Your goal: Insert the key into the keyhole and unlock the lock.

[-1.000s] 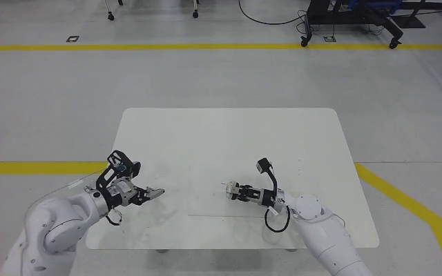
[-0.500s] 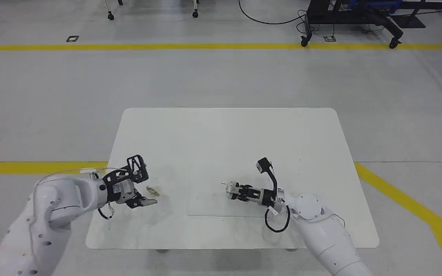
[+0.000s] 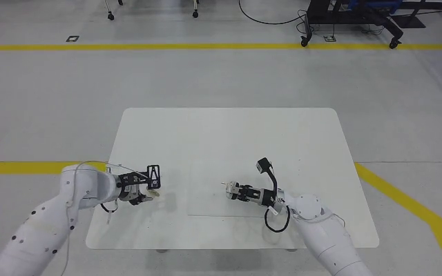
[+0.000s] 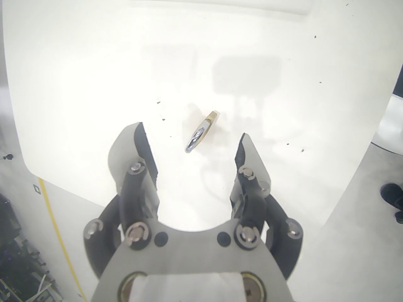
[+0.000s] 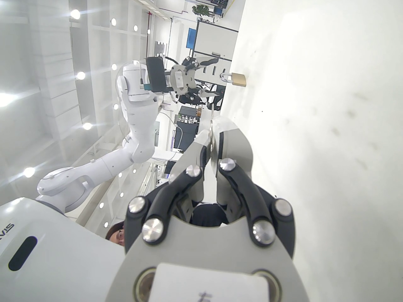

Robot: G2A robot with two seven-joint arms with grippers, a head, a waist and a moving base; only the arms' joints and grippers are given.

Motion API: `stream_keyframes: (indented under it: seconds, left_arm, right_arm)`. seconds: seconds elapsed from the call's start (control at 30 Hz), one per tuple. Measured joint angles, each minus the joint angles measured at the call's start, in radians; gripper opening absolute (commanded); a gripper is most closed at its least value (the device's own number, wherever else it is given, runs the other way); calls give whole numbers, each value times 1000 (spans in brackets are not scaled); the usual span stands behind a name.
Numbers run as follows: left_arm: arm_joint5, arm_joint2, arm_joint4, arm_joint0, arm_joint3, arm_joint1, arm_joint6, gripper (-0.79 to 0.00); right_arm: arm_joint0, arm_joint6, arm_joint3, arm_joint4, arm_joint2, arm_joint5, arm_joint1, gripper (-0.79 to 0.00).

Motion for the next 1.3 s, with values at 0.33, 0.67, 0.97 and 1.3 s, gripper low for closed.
stream_keyframes:
  seconds: [0.33,0.67,0.97,1.3]
  left_arm:
    - [0,118,69,-78,63,12,103,-785]
    - [0,179,61,-124,94,26,124,-785]
    - [0,211,35,-150,101,29,112,-785]
    - [0,224,1,-169,122,18,73,-785]
  right_arm:
    - [0,0,0,0,0,0,0,-785]
    - [0,0,0,0,0,0,0,-785]
    - [0,0,0,0,0,0,0,-785]
    - [0,0,0,0,0,0,0,-785]
